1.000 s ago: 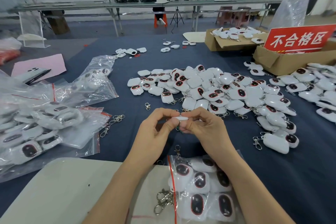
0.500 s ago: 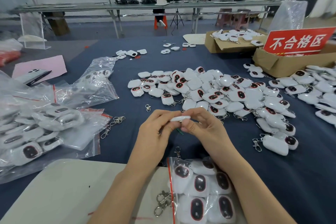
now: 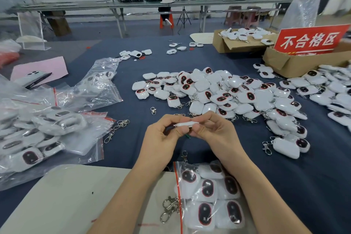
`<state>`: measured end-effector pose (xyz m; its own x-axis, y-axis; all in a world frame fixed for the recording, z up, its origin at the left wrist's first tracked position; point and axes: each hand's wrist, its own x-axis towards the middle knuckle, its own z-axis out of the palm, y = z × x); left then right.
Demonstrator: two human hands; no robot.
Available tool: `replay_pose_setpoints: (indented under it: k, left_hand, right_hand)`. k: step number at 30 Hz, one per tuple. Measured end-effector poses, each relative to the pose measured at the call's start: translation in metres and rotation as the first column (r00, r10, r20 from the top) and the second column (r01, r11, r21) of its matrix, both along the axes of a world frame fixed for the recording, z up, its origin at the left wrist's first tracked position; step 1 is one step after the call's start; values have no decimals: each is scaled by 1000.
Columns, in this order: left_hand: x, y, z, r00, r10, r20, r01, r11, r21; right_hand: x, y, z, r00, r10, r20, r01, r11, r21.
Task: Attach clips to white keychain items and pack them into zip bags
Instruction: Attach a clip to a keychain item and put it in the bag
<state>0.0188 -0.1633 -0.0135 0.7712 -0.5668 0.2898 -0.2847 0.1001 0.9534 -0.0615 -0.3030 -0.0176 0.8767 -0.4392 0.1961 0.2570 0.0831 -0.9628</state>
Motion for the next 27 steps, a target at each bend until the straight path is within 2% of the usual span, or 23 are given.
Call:
replay_pose_setpoints:
  k: [6, 9, 11, 14, 17, 22, 27]
  left_hand:
    - [3, -1, -3, 1000, -1, -24, 1, 999, 33]
    - [6, -1, -4, 987, -29, -160, 41, 996, 74]
    - [8, -1, -4, 980, -35, -196, 52, 996, 79]
    - [7, -1, -5, 993, -4, -121, 20, 992, 127]
    - [3, -2, -5, 999, 19, -27, -15, 989, 150]
    - [1, -3, -4, 994, 108, -25, -105, 989, 105]
    - [-2, -1, -5, 991, 134, 31, -136, 986, 94]
  right_hand:
    - [0, 1, 1, 1000, 1, -7, 0, 1000, 24]
    - [1, 0, 0, 1000, 7, -30, -7, 1000, -4]
    - [2, 0, 0, 998, 15, -66, -17, 999, -29]
    - [2, -2, 1, 992, -12, -124, 6, 999, -50]
    - [3, -1, 0, 992, -23, -125, 26, 999, 28]
    - [4, 5, -1, 990, -83, -116, 76, 995, -65]
    - [2, 5, 2, 995, -82, -61, 80, 996, -37]
